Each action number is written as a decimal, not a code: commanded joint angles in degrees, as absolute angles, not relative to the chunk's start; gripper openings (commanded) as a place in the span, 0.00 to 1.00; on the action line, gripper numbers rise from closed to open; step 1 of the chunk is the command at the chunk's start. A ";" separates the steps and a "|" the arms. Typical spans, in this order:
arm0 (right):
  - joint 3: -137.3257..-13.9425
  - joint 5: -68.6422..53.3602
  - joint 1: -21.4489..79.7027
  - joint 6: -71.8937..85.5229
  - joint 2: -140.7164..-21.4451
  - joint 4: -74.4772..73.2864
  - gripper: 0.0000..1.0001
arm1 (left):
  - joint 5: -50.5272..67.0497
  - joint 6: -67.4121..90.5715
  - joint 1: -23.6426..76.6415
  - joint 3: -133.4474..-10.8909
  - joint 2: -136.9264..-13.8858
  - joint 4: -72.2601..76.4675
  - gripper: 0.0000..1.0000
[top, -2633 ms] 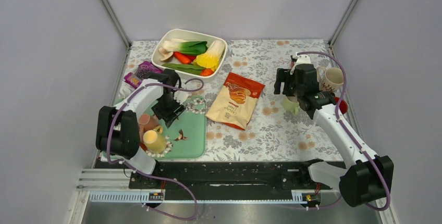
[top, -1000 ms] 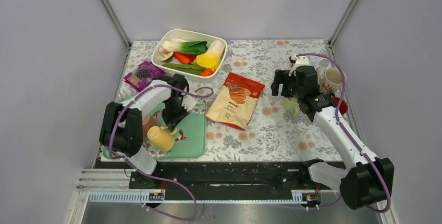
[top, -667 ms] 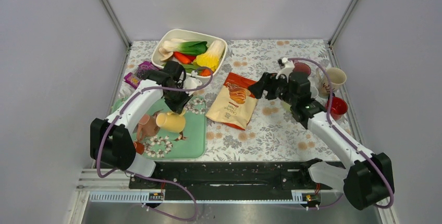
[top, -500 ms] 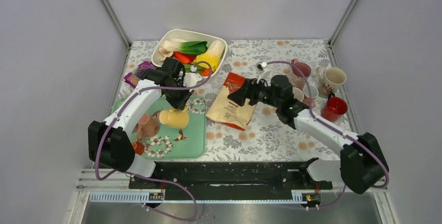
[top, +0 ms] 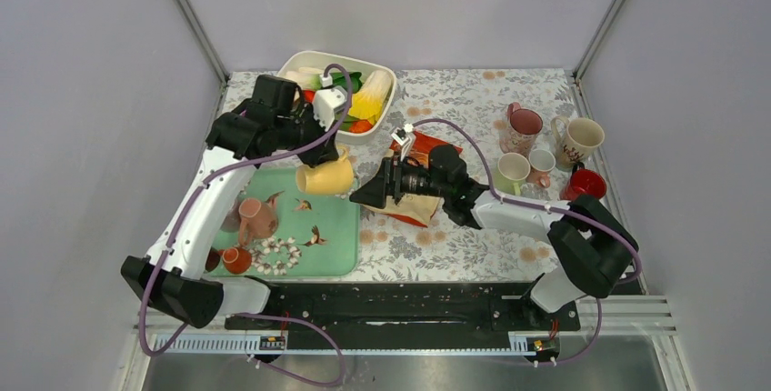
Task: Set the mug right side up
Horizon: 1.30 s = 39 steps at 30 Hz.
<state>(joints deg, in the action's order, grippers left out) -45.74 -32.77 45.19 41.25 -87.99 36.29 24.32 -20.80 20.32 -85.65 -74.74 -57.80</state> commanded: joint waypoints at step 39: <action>-69.79 11.03 32.16 -1.88 -81.75 -49.62 0.00 | 2.64 -29.79 19.00 -70.59 -63.37 -66.65 0.99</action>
